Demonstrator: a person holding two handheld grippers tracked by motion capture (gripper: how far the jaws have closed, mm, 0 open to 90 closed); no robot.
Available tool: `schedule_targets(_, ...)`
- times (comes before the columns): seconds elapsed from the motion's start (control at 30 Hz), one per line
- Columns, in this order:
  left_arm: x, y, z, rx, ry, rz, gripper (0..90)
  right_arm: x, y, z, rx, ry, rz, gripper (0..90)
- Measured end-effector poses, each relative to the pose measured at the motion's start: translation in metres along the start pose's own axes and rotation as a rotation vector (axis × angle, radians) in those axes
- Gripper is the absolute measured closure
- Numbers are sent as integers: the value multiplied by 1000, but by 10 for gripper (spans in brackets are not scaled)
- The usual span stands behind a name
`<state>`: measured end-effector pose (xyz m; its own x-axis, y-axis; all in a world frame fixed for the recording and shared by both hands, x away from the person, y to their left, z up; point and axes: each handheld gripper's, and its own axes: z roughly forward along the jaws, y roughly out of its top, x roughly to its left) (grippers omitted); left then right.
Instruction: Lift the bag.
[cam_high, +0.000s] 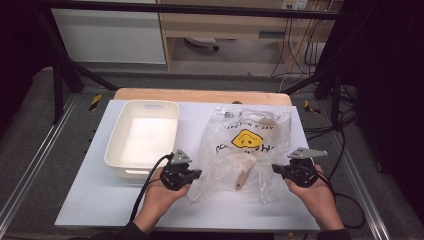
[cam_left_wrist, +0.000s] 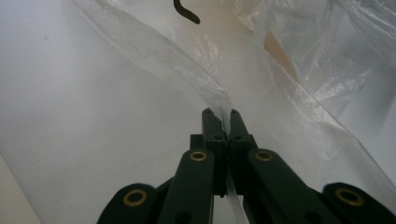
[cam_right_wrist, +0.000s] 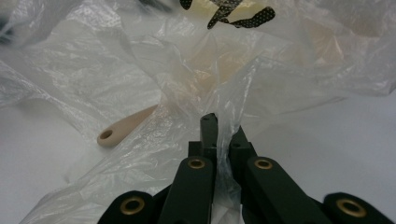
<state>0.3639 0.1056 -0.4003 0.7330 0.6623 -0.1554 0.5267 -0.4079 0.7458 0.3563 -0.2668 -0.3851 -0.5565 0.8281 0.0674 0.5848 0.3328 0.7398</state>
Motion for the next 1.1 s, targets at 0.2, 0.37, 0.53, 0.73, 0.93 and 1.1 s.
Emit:
schedule_targets(0.2,5,16,-3,3,-10,4,900,0,21,-3,-12,-1,-31,900)
schedule_targets(0.37,12,27,-8,-3,-31,-13,900,-1,36,-4,-22,3,-48,900)
schedule_targets(0.53,16,37,-15,-18,-28,-19,900,0,51,-4,-35,2,-64,900)
schedule_targets(0.73,26,46,-19,-12,-19,-20,900,-2,66,-6,-47,-4,-69,900)
schedule_targets(0.93,34,55,-26,0,-6,-12,900,-6,76,-10,-60,-13,-67,900)
schedule_targets(1.1,42,66,-33,-10,-1,-22,900,-13,85,-16,-80,-27,-52,900)
